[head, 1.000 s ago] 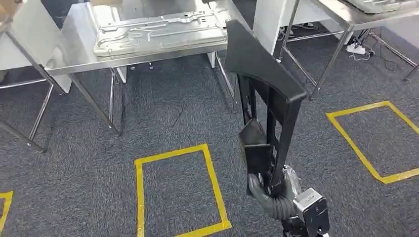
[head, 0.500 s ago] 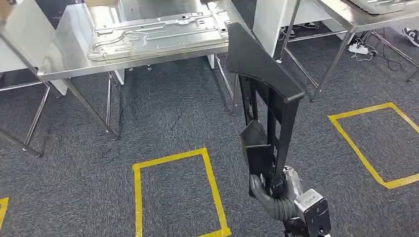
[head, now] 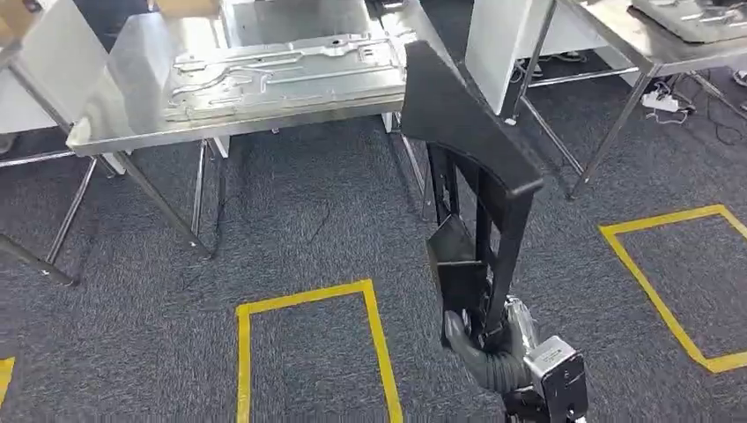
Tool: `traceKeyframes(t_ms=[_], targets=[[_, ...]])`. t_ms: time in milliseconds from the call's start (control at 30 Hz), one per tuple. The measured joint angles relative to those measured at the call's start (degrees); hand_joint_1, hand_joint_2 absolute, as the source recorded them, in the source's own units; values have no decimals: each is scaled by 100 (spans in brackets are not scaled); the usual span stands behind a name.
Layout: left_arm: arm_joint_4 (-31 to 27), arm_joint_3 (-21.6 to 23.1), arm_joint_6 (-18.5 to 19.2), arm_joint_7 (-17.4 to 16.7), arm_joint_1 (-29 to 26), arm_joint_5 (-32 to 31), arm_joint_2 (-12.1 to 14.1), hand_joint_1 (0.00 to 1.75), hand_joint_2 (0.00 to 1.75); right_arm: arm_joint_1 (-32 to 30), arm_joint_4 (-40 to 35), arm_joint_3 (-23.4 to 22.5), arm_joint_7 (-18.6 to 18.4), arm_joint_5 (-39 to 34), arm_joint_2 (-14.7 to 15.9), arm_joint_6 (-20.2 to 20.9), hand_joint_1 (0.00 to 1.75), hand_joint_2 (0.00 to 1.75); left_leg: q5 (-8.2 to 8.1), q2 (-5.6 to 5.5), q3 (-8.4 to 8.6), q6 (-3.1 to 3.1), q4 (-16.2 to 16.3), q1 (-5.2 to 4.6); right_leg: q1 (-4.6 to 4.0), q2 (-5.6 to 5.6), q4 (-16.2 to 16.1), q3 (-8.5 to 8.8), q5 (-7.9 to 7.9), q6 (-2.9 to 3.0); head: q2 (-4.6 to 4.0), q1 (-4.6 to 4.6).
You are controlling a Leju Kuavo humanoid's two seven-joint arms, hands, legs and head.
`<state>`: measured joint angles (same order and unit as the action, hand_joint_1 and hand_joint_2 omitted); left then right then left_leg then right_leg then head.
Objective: Take the parts from the cabinet and place them on the table.
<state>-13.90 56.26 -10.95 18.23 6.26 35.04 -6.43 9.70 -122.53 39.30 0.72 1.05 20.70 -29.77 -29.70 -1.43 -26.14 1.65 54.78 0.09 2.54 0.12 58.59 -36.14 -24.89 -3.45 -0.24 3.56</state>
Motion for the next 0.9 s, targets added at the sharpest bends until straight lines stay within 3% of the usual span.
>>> traceKeyframes(t_ms=[67,100,167,233,267,300,367,400,433,500,533,567,600,633,700,767,800,833,900], targets=[[0,2,0,0,3,-2,4,0,0,26,-2,-2,-2,0,0,4,175,175,-48,8,16,-22,15,31,6,-14,4,70,-60,68,0,2],[0,2,0,2,9,-2,4,0,0,30,-2,-5,-2,0,2,20,175,175,-6,64,-79,-59,261,35,-3,-11,-20,128,-98,119,0,11],[0,2,2,0,19,-4,4,0,0,31,-2,-7,-7,0,4,18,175,175,-150,107,-638,-95,1178,38,-22,1,-48,207,-158,177,0,13],[0,2,11,-2,12,-4,4,0,0,38,-2,-7,-7,0,4,20,175,175,-503,107,-1223,-94,1932,34,-55,17,-51,301,-256,211,0,11],[0,2,13,-4,4,-4,4,0,0,34,-2,-7,-9,0,4,22,175,175,-533,106,-1390,-65,2030,22,-76,23,-53,378,-313,222,0,13],[0,2,13,-4,5,-4,4,0,0,34,-2,-4,-11,0,4,24,175,175,-409,106,-1431,-10,1873,2,-120,27,-58,472,-373,229,0,13],[0,2,13,-13,5,-4,2,0,0,41,-2,-7,-13,0,7,28,175,175,218,106,-1258,210,1052,-103,-224,21,-82,680,-493,234,0,15],[2,2,13,-20,0,-4,4,0,0,36,-2,-7,-15,0,7,31,175,175,634,111,-1144,406,579,-210,-220,12,-124,741,-537,252,0,15],[11,2,9,-22,-2,-4,24,0,0,43,0,-7,-17,-2,9,28,175,175,905,60,-1119,534,238,-373,-252,31,-141,826,-572,221,0,-18],[11,4,7,-31,-6,-2,24,0,0,52,7,-7,-28,-9,15,28,175,175,840,78,-979,578,81,-406,-205,35,-316,912,-605,187,0,-15],[11,4,7,-28,-13,-2,22,0,0,24,7,-5,-33,-11,15,28,175,175,843,79,-894,606,-71,-409,-203,17,-239,983,-490,181,0,-22],[11,4,7,-28,-11,0,17,0,0,27,7,-4,-37,-11,15,28,175,175,857,67,-692,625,-160,-389,-211,14,-279,1058,-478,169,0,-9],[11,4,0,-35,-9,0,13,0,0,21,7,-7,-42,-11,22,28,175,175,877,87,-563,574,-283,-331,-210,17,-196,1069,-544,160,0,-9],[11,4,0,-37,4,0,13,0,0,40,5,-7,-39,-4,26,28,175,175,865,82,-473,577,-307,-311,-219,18,93,961,-576,119,-2,-11],[11,9,7,-42,18,-4,-24,0,0,49,7,-15,-42,-9,37,28,175,175,784,78,-412,533,-307,-262,-187,19,894,410,-854,22,-2,-24],[11,17,7,-46,5,-2,-28,0,0,22,7,-13,-46,-17,39,31,175,175,694,59,-340,468,-302,-199,-139,17,1338,-42,-1171,-77,-2,-28],[11,24,9,-46,-2,2,-28,0,0,16,7,-13,-55,-17,42,31,175,175,644,40,-280,418,-299,-158,-106,16,1262,-120,-1122,-127,-2,-26],[11,28,7,-46,-6,9,-28,0,0,15,7,-13,-59,-20,44,31,175,175,572,28,-200,355,-284,-103,-56,14,954,-87,-893,-210,-2,-26],[11,41,11,-46,-3,4,-28,0,0,6,7,-13,-66,-44,48,31,175,175,373,19,-97,201,-155,-7,70,13,-4,160,-83,-402,-2,-28]])
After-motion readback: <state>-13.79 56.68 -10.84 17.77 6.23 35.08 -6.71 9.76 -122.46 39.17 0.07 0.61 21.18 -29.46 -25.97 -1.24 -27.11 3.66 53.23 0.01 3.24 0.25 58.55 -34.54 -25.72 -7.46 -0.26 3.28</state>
